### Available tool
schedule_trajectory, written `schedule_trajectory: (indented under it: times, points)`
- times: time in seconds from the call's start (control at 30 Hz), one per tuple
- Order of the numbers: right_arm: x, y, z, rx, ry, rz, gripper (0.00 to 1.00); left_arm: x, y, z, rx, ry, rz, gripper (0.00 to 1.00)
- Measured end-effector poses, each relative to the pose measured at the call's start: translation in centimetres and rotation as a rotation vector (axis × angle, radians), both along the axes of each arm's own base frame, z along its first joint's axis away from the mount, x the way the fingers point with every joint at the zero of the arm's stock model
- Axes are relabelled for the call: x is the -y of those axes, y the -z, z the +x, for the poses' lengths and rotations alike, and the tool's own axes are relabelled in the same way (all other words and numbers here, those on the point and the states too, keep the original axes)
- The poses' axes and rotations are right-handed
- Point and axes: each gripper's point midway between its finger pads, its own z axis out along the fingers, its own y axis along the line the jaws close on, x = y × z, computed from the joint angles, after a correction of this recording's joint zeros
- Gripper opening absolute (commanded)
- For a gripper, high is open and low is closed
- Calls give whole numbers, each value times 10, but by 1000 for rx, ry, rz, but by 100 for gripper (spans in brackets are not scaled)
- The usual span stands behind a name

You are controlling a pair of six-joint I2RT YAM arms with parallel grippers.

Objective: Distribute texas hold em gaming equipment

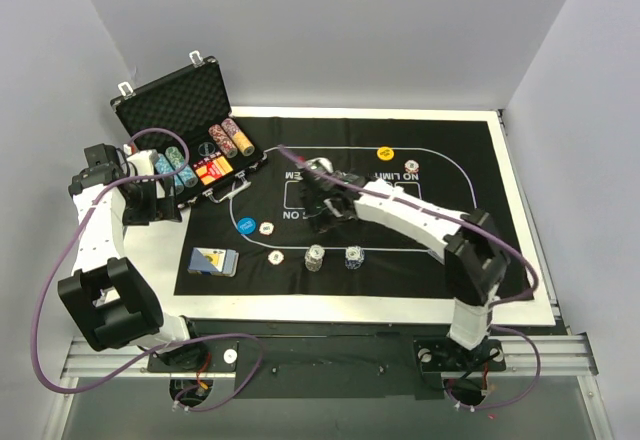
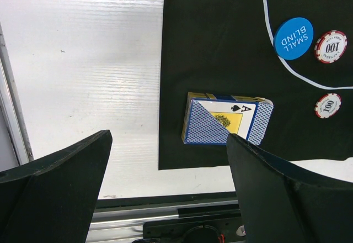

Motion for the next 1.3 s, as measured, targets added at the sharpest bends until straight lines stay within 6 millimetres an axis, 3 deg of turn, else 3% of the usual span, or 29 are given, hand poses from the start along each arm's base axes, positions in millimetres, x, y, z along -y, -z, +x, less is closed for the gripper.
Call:
schedule_trajectory:
  times: [0.13, 0.27, 0.4, 0.53, 0.73, 1.03, 1.3]
  points:
    - [77, 5, 10, 2, 165, -54, 18, 0, 0, 0, 0, 0, 0, 97]
    - [148, 11, 0, 1, 325, -98, 18, 0, 0, 0, 0, 0, -1, 97]
    - [192, 27, -24, -17, 427, -131, 18, 0, 0, 0, 1, 0, -1, 97]
    - [223, 43, -38, -45, 517, -167, 18, 0, 0, 0, 0, 0, -1, 97]
    - [249, 63, -47, -72, 611, -209, 20, 1, 0, 0, 1, 1, -3, 97]
    - [248, 75, -36, -50, 666, -186, 37, 1, 0, 0, 1, 0, -4, 97]
    - [249, 82, -32, -48, 696, -199, 39, 1, 0, 0, 1, 0, -4, 97]
